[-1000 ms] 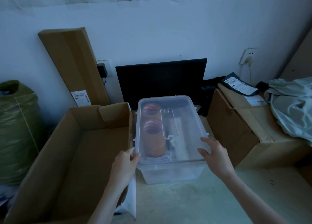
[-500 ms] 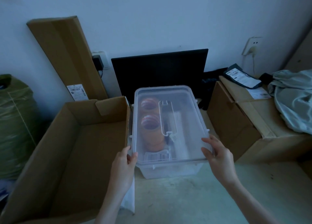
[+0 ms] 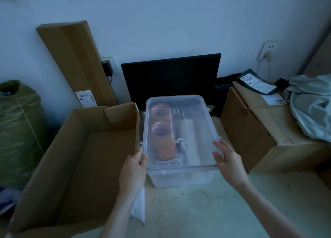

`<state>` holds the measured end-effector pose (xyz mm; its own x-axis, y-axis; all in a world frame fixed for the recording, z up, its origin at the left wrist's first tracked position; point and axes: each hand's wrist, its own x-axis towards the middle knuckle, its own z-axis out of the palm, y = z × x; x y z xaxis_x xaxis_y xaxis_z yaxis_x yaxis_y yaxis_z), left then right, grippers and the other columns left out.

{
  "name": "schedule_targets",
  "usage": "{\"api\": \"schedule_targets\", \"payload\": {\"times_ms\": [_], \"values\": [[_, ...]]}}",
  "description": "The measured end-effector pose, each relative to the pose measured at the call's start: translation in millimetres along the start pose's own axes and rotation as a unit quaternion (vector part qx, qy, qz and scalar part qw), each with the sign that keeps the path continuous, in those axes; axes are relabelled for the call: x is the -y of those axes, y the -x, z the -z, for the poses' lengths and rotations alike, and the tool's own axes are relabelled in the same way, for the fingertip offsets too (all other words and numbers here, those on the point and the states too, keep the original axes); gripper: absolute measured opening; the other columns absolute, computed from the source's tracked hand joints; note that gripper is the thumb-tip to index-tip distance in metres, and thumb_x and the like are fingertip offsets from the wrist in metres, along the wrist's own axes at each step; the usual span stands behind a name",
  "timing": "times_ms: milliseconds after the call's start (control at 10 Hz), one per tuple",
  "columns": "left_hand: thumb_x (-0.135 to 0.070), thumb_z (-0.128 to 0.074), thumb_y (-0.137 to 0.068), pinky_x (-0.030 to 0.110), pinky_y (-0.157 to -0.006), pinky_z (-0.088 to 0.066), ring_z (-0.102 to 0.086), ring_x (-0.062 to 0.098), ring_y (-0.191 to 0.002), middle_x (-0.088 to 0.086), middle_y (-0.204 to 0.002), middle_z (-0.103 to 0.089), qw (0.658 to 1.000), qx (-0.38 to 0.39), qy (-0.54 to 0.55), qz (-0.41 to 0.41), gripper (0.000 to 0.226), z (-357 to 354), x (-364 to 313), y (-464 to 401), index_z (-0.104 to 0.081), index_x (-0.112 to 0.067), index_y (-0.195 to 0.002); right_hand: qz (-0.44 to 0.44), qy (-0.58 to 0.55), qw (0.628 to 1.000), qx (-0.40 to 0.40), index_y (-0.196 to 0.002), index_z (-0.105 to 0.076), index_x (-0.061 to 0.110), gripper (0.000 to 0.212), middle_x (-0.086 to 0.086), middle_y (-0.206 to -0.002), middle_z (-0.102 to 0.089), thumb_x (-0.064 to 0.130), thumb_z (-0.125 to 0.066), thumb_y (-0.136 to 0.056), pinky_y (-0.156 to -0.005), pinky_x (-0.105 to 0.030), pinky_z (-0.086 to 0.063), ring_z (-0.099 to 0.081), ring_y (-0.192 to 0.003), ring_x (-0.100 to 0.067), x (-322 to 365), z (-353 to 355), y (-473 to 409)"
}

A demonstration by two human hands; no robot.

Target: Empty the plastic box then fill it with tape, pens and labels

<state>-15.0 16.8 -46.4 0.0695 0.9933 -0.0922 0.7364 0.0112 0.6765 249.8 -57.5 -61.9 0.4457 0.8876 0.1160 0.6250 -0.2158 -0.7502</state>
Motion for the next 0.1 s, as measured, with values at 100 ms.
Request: {"api": "schedule_targets", "payload": {"times_ms": [100], "values": [[-0.045, -0.037, -0.099, 0.039, -0.090, -0.045, -0.052, 0.026, -0.120, 0.004, -0.134, -0.051, 0.996, 0.005, -0.084, -0.004, 0.046, 8.9, -3.9, -5.1, -0.040, -0.032, -0.143, -0.010, 0.006, 1.000, -0.022, -0.120, -0.062, 0.007, 0.033, -0.013, -0.128, -0.051, 0.004, -0.065, -0.087, -0.100, -0.029, -0.035, -0.048, -0.123, -0.031, 1.9, 2.3, -6.5]]}}
